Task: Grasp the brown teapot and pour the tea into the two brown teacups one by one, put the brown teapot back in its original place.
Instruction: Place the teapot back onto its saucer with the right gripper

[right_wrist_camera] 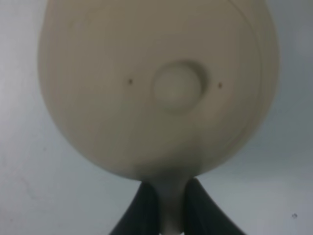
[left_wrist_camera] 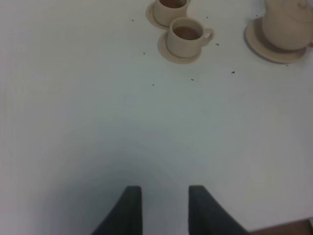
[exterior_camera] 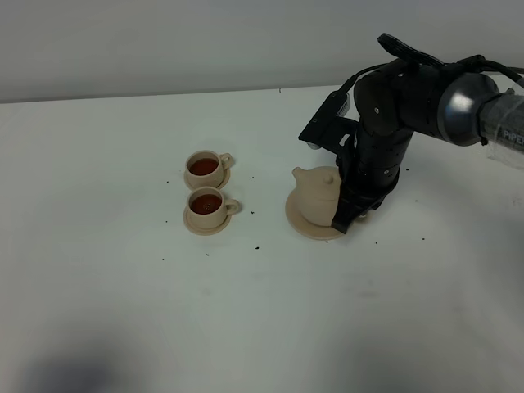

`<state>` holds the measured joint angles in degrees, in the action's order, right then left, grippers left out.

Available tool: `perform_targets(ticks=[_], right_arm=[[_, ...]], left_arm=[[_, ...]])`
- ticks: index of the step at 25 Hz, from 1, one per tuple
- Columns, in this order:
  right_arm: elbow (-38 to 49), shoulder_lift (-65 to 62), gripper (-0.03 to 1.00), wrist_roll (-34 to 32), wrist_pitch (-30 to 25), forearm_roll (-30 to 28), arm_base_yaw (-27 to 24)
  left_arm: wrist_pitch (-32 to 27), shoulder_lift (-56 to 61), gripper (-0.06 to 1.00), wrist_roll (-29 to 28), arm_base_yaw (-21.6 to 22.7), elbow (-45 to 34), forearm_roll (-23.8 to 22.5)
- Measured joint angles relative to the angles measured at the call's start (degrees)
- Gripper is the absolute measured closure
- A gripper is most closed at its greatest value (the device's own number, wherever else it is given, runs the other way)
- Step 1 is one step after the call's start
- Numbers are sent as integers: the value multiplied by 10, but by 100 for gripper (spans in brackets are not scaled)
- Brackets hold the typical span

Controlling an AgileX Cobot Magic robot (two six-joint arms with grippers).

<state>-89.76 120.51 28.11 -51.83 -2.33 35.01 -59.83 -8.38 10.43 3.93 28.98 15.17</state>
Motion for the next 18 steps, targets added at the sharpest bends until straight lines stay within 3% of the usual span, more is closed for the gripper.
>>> perform_targets(ticks=[18], right_arm=[[1,14,85,38,3,23,0]], left_arm=[[0,0,69,1,0,0,0]])
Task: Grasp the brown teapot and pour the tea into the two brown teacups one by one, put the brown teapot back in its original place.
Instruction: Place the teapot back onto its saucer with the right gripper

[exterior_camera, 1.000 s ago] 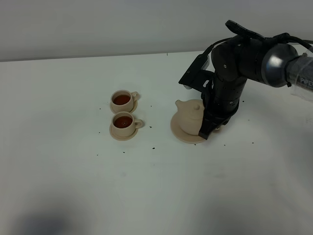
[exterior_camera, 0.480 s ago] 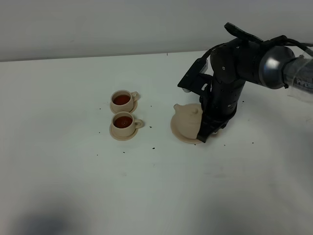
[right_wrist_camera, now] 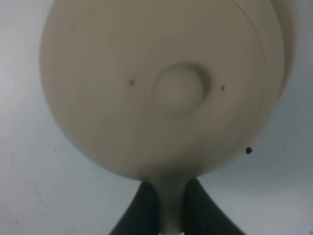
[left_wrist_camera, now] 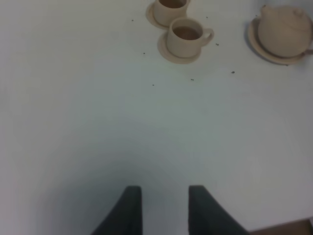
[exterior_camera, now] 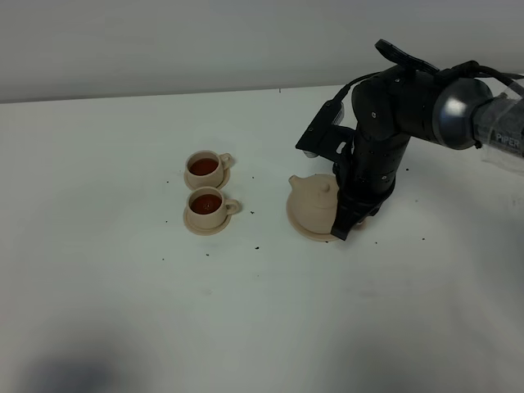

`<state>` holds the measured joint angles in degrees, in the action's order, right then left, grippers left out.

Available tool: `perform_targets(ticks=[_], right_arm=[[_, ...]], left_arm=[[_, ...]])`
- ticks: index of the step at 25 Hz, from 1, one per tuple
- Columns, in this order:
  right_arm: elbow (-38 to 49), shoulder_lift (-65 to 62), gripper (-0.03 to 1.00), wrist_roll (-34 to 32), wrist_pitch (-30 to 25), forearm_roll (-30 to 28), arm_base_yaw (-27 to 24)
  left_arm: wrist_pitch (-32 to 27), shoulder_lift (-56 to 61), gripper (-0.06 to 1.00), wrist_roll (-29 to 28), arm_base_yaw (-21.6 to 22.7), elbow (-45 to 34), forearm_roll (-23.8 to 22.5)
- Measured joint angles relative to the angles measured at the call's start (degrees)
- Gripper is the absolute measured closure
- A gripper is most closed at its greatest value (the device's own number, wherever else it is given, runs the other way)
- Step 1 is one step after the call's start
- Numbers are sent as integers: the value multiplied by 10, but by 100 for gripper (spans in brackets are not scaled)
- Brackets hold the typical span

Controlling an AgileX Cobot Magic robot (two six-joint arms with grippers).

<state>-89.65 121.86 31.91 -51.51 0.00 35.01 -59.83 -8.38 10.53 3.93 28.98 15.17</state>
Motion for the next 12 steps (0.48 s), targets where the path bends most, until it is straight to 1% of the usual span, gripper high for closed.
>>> perform_targets(ticks=[2,3,8,10,12], right_arm=[[0,0,82,1,0,0,0],[0,0,79,1,0,0,0],[0,0,59,-9,2,4,0],[0,0,55,-18,2,0,0],[0,0,54,-22,3,0,0]], left_arm=[[0,0,69,0,0,0,0],[0,0,69,0,0,0,0],[0,0,69,0,0,0,0],[0,0,69,0,0,0,0],[0,0,69,0,0,0,0]])
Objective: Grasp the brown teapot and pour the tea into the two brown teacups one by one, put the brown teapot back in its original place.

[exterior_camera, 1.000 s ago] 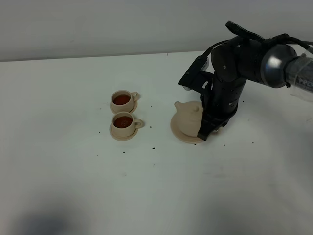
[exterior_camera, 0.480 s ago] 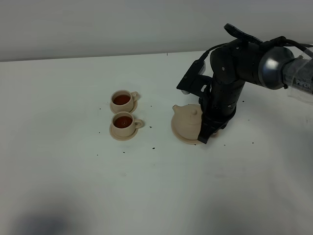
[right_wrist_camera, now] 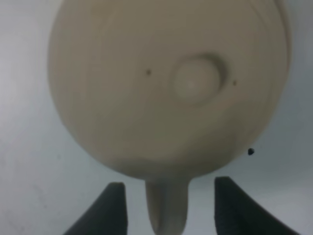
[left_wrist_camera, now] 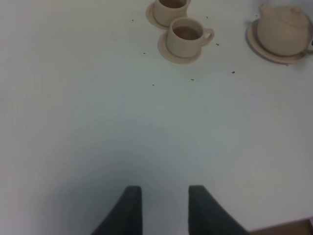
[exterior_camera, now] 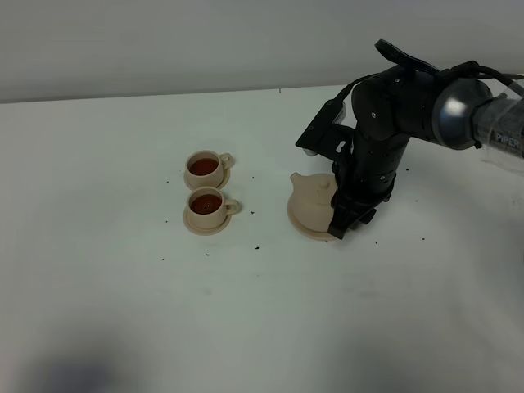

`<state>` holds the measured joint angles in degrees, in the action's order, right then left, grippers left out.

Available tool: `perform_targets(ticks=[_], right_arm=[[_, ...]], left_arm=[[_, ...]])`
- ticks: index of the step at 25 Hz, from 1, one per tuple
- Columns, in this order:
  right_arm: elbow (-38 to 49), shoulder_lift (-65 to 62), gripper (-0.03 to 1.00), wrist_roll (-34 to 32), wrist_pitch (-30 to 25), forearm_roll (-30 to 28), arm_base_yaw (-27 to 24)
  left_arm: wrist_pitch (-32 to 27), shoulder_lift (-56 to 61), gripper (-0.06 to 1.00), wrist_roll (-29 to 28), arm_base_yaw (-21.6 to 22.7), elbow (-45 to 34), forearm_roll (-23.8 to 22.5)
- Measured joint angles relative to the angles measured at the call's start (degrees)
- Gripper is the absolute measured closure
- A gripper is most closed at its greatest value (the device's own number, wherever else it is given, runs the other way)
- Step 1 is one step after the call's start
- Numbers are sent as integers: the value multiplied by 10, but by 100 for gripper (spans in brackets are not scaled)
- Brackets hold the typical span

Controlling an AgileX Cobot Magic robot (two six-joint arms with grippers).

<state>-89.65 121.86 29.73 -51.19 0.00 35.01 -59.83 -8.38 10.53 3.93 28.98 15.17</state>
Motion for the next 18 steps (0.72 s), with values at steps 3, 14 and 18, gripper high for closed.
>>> perform_targets(ticks=[3,14,18], right_arm=[[0,-9,55,-1,4,-4,0],[1,-194,56,-79,152,-85,-24],[1,-233,56,-151,183,-88,-85]], left_arm=[[0,0,69,0,0,0,0],[0,0,69,0,0,0,0],[0,0,69,0,0,0,0]])
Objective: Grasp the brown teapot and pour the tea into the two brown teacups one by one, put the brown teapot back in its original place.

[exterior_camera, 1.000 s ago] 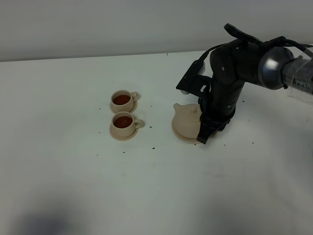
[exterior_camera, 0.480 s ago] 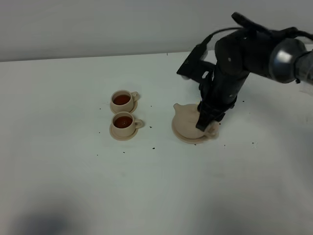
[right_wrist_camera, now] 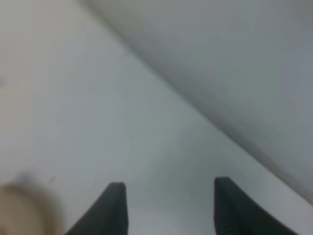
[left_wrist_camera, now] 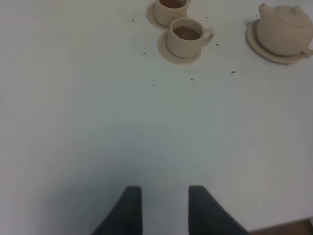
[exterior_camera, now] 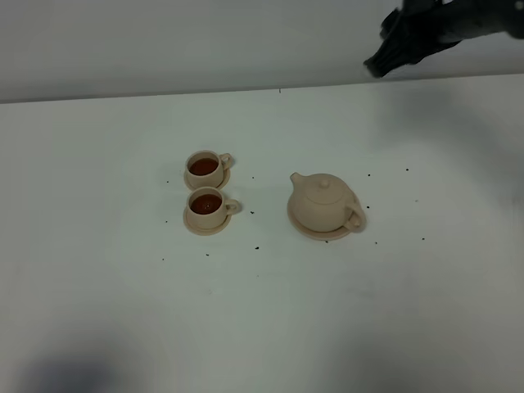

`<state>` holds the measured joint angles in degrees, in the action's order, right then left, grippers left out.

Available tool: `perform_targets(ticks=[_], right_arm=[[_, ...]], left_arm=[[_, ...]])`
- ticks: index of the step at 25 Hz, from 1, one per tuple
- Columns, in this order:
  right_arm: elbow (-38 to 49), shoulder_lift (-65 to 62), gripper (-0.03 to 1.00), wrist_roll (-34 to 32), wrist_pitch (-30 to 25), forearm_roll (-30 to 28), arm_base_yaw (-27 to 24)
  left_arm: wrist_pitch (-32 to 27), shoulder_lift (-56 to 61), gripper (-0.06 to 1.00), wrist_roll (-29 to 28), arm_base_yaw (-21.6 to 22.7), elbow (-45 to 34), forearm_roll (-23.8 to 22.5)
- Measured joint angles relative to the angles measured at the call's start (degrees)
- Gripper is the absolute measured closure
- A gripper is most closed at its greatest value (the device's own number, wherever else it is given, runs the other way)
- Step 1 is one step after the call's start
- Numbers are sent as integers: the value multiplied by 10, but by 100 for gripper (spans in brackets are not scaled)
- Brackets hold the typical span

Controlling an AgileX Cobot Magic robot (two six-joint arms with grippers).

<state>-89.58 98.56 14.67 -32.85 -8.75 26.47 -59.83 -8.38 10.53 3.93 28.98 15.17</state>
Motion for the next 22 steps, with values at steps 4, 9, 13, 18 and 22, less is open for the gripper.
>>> perform_targets(ticks=[4,9,13,18,22], right_arm=[[0,-31,56,-12,-20,17,-57],[1,-80,56,0,-27,58,-104],[1,-128,58,7,-25,63,-128],[1,-177,61,15,-50,62,-178],[5,-214,62,16,-89,51,-222]], left_arm=[[0,0,69,0,0,0,0],[0,0,69,-1,0,0,0],[0,0,69,-1,0,0,0],[0,0,69,-1,0,0,0],[0,0,69,-1,0,0,0]])
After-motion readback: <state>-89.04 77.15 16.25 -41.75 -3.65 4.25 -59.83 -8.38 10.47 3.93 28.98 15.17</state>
